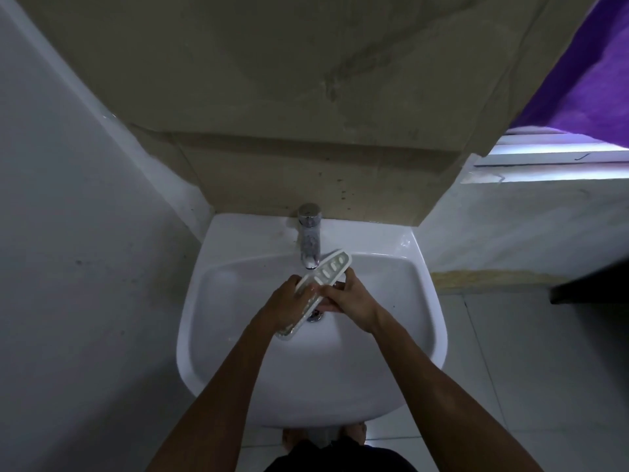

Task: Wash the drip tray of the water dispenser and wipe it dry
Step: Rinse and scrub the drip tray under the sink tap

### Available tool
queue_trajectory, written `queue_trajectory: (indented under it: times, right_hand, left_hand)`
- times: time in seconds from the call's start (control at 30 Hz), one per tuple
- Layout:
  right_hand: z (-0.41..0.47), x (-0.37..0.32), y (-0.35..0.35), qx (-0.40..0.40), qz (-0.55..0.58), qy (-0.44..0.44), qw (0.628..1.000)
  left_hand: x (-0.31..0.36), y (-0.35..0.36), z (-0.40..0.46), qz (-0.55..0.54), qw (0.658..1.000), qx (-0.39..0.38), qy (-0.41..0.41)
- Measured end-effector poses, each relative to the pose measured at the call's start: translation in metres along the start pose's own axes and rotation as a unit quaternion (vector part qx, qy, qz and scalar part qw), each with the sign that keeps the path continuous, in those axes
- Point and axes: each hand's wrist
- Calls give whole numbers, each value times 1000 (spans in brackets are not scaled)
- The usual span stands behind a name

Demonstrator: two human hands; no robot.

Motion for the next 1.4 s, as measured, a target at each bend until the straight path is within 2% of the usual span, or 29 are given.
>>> queue_trajectory:
  times: [0.13, 0.23, 0.37, 0.47, 0.6, 0.77, 0.9, 1.1, 1.4]
  right_hand:
    - [1, -3, -9, 70, 17, -20, 997]
    - [1, 0, -14, 112, 42, -35, 992]
    - [1, 8, -23, 157, 29, -88, 983]
    - [-1, 7, -29, 175, 29, -117, 977]
    - [-6, 4, -33, 187, 30, -149, 971]
    - [-16, -4, -34, 200, 13, -187, 962]
    - [-22, -11, -37, 198, 16, -210, 957]
    - [-24, -12, -40, 199, 15, -225, 954]
    - [-21, -5, -47, 282, 53, -151, 946]
  left_hand:
    - [3, -7, 5, 29, 998, -34, 34]
    - [-2, -12, 5, -4, 997, -57, 57]
    - [-23, -16, 3, -71, 997, 24, -3]
    - [-38, -12, 4, -71, 996, 16, -42]
    - [-38, -1, 7, -193, 975, 58, -98]
    - [-26, 10, 14, -248, 958, 79, -120]
    - [-19, 12, 10, -249, 959, 89, -99]
    - [-26, 15, 12, -252, 960, 91, -76]
    - [-27, 16, 4, -234, 964, 95, -77]
Point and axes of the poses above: each hand's wrist, its own z-axis towards the middle knuckle, its own y-axis out of the palm, x = y × z, and after that the axes turned 3 degrees about y, right-handed
